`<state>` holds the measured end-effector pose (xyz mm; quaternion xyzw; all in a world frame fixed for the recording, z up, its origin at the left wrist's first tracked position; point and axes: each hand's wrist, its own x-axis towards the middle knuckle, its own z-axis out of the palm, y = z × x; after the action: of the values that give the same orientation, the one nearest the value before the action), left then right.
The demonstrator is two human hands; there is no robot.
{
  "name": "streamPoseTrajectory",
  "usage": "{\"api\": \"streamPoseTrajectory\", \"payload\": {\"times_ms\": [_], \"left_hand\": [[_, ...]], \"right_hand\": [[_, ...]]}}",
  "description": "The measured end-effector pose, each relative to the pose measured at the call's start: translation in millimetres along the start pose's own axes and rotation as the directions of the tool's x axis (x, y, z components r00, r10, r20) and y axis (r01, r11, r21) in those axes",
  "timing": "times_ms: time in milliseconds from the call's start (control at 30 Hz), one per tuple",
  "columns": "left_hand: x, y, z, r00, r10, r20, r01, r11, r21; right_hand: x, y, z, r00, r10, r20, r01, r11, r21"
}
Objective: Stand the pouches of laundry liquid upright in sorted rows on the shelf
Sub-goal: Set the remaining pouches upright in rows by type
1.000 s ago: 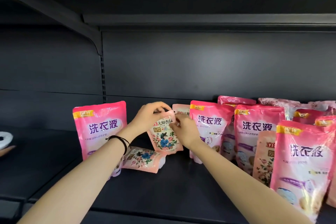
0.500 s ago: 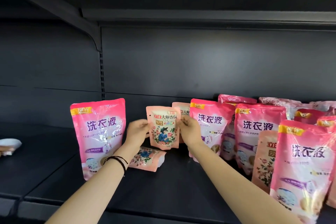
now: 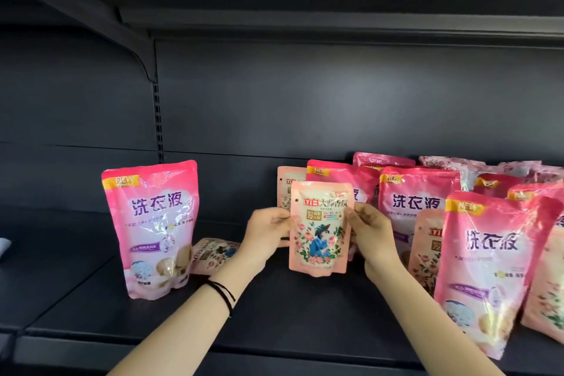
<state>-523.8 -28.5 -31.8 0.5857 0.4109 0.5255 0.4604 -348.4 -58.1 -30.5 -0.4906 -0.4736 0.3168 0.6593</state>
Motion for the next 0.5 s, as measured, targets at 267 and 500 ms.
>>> {"api": "streamPoseTrajectory", "payload": {"times_ms": [267, 500], "left_hand": [[-1, -16, -1, 0.995, -0.065, 0.079, 0.065, 0.998, -0.005], [29, -19, 4, 0.982, -0.170, -0.081, 0.159, 0.980, -0.121]], "right_hand": [[-3, 26, -18, 0.990, 0.129, -0.061, -0.131, 0.991, -0.032], [8, 31, -20, 0.981, 0.152, -0.121, -0.174, 0.964, -0.202]]}}
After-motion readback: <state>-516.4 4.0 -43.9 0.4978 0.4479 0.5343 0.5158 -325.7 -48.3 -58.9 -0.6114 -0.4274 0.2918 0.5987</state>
